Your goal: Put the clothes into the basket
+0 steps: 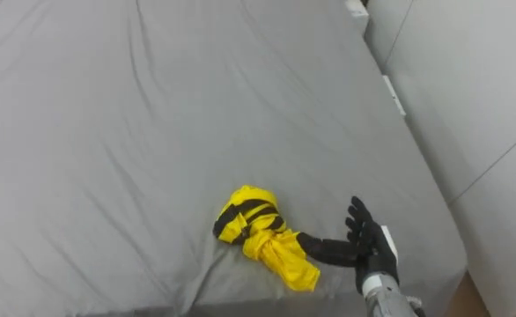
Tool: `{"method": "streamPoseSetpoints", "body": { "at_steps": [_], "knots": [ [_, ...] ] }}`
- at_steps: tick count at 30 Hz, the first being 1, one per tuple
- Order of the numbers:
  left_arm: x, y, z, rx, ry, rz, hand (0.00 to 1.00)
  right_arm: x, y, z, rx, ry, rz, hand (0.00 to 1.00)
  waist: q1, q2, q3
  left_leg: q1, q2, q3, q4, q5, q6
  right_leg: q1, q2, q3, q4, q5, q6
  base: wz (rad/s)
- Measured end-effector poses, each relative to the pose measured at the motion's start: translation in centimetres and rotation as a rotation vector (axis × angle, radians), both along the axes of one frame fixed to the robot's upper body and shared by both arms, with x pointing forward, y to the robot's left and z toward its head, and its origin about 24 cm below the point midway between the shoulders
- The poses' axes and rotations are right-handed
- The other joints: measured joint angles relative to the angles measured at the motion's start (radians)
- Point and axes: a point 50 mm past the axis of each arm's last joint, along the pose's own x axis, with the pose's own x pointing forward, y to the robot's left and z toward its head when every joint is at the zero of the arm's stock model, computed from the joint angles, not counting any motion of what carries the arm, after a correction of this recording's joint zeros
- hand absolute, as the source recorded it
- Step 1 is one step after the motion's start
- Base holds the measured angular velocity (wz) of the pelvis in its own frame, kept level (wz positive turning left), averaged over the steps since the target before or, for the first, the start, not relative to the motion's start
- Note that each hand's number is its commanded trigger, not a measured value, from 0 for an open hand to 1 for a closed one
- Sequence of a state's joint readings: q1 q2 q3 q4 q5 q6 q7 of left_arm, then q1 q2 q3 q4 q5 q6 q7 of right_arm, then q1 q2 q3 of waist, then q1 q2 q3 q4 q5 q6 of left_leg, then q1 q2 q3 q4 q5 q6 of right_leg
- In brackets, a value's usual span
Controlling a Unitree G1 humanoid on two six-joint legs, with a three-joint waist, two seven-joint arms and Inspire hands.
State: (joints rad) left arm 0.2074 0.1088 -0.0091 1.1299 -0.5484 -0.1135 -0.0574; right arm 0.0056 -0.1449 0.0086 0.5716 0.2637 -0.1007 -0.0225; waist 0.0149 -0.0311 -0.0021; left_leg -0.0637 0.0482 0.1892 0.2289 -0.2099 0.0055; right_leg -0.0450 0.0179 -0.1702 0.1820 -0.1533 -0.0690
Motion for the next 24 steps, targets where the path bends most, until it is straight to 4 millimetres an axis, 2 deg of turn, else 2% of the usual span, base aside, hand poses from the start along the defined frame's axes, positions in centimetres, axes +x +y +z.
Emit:
{"method": "streamPoseSetpoints", "body": {
  "at_steps": [1,3,4,5,8,11,14,17,18,20,24],
  "knots": [
    [0.3,0.0,-0.1,-0.001,0.008,-0.001,0.0,0.3,0.0,-0.1,-0.018,0.008,0.009,0.0,0.0,0.0,0.0023,-0.011,-0.008,-0.003,-0.007,0.007,0.002,-0.01,-0.003,-0.003,0.001,0.0,0.0,0.09],
    [1.2,-0.1,-0.2,-0.004,0.012,-0.023,0.0,1.0,0.2,0.0,-0.038,0.006,0.011,0.0,0.003,-0.002,0.0066,-0.044,-0.008,-0.009,-0.006,0.019,0.005,-0.042,-0.01,-0.011,0.006,0.001,0.001,0.12],
    [1.9,-0.2,-0.2,-0.009,0.008,-0.036,0.0,1.7,0.3,0.2,-0.046,0.0,0.017,0.0,0.01,-0.002,0.0132,-0.067,-0.01,-0.008,-0.005,0.025,0.007,-0.064,-0.013,-0.017,0.007,0.002,0.003,0.07],
    [2.1,-0.3,-0.2,-0.012,0.01,-0.039,0.0,1.9,0.4,0.1,-0.051,0.006,0.023,0.0,0.01,-0.002,0.0157,-0.075,-0.011,-0.01,-0.003,0.028,0.007,-0.071,-0.015,-0.023,0.008,0.002,0.003,0.11],
    [3.2,-0.5,-0.2,-0.018,0.016,-0.061,0.0,2.4,0.4,-0.8,-0.069,0.069,0.027,0.0,0.024,-0.002,0.0192,-0.11,-0.015,-0.03,0.004,0.039,0.01,-0.102,-0.022,-0.035,0.023,0.003,0.003,0.18],
    [3.6,-0.5,-0.2,-0.02,0.022,-0.071,0.0,3.5,0.6,-0.3,-0.115,0.061,0.061,0.0,0.032,0.006,0.0222,-0.157,-0.015,-0.037,0.022,0.043,0.013,-0.136,-0.025,-0.048,0.025,0.006,0.0,0.1],
    [4.5,-0.6,-0.1,-0.036,0.002,-0.085,0.0,5.2,0.6,0.0,-0.15,0.089,0.078,0.0,0.063,0.009,0.0259,-0.217,-0.016,-0.039,0.04,0.05,0.019,-0.2,-0.03,-0.053,0.049,0.01,-0.001,0.05],
    [5.1,-0.9,0.0,-0.039,-0.01,-0.122,0.0,5.8,0.4,0.1,-0.163,0.105,0.067,0.0,0.082,0.013,0.0291,-0.24,-0.02,-0.04,0.04,0.056,0.023,-0.226,-0.036,-0.052,0.062,0.009,0.001,0.01],
    [5.3,-0.9,0.0,-0.044,-0.014,-0.13,0.0,6.2,0.3,0.4,-0.173,0.103,0.058,0.0,0.091,0.018,0.0329,-0.245,-0.022,-0.039,0.04,0.057,0.025,-0.235,-0.038,-0.051,0.066,0.009,0.001,0.0],
    [5.5,-1.0,0.0,-0.049,-0.018,-0.144,0.0,6.3,-0.1,0.5,-0.193,0.105,0.05,0.0,0.097,0.024,0.0374,-0.248,-0.025,-0.04,0.039,0.058,0.026,-0.238,-0.042,-0.052,0.068,0.008,0.004,0.0],
    [5.8,-0.8,0.1,-0.042,-0.022,-0.158,0.0,6.3,-1.2,0.8,-0.254,0.111,0.043,0.0,0.103,0.027,0.0388,-0.265,-0.029,-0.04,0.04,0.06,0.029,-0.257,-0.048,-0.055,0.078,0.005,0.007,0.0]
  ]
}}
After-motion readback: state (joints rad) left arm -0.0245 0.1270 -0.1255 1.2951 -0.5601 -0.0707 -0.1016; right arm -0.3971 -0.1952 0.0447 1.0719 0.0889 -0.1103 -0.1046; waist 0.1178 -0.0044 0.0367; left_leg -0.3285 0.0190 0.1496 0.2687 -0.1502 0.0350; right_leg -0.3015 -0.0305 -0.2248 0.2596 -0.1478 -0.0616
